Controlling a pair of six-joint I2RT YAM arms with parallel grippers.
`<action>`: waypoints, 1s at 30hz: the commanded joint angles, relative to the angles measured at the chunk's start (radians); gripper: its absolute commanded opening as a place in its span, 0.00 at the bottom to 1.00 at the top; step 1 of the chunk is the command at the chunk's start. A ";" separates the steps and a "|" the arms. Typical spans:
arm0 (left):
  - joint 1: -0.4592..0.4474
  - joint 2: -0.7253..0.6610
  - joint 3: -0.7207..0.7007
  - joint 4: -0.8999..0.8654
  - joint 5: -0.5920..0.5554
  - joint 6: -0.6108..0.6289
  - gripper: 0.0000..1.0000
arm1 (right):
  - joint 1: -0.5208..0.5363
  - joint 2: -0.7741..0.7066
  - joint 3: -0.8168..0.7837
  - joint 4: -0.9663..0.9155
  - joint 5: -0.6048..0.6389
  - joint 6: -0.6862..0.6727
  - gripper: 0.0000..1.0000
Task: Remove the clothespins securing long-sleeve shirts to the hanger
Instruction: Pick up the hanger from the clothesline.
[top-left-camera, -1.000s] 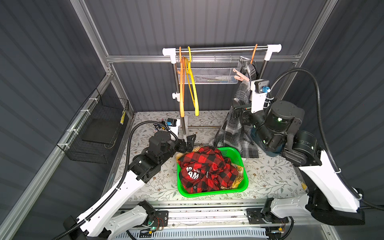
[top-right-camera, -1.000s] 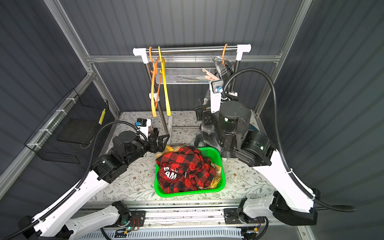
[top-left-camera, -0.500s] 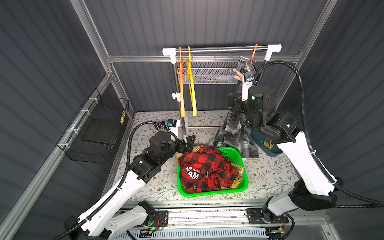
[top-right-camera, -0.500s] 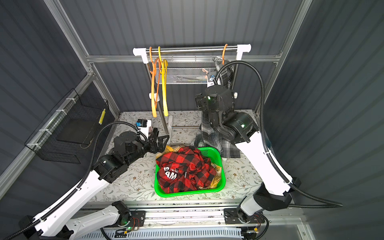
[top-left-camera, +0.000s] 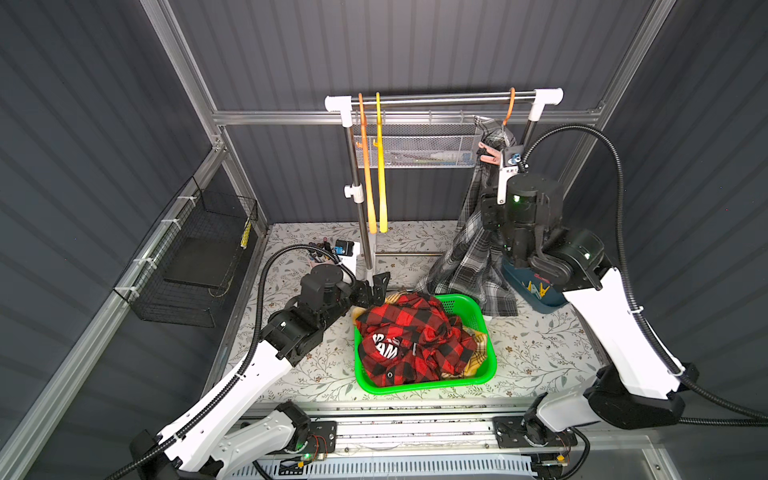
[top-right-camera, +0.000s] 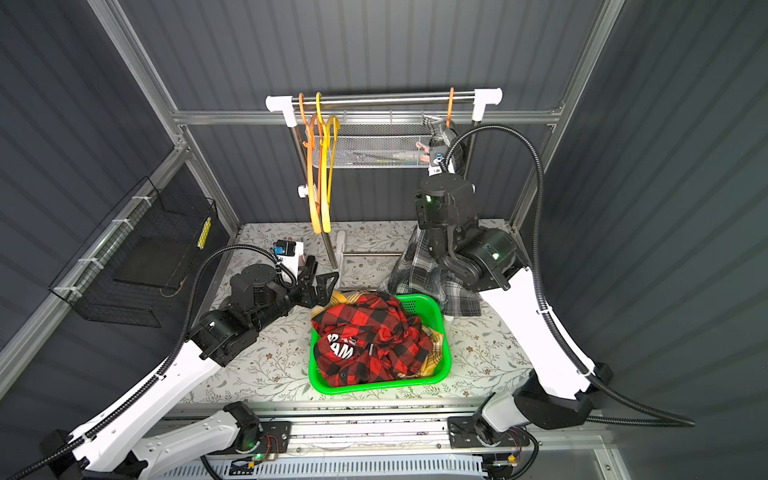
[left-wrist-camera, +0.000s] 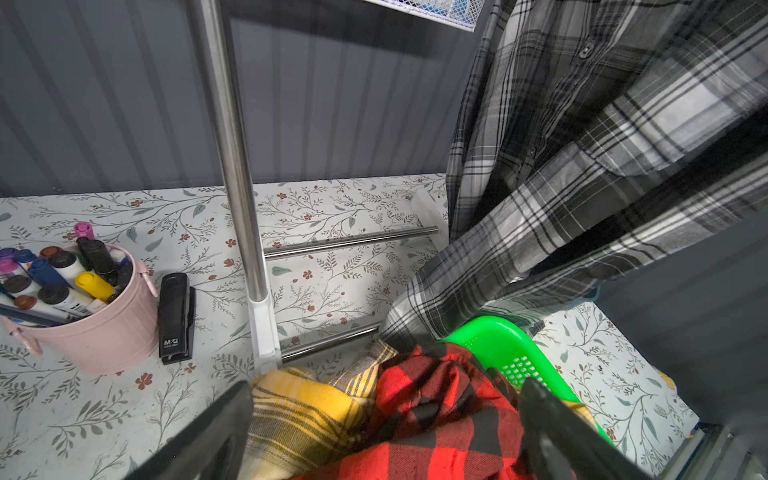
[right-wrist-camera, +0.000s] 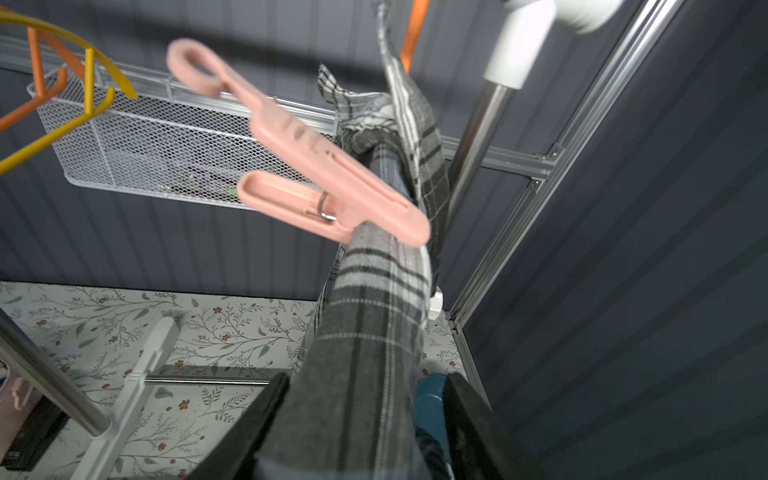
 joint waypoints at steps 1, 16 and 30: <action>0.008 0.003 -0.011 0.026 0.003 0.017 1.00 | -0.021 -0.031 -0.023 0.004 -0.032 0.031 0.52; 0.012 0.002 -0.031 0.035 0.007 0.015 1.00 | -0.037 -0.019 0.044 0.019 -0.055 -0.038 0.00; 0.015 0.021 -0.031 0.048 0.012 0.003 1.00 | -0.034 0.007 0.216 0.070 -0.095 -0.172 0.00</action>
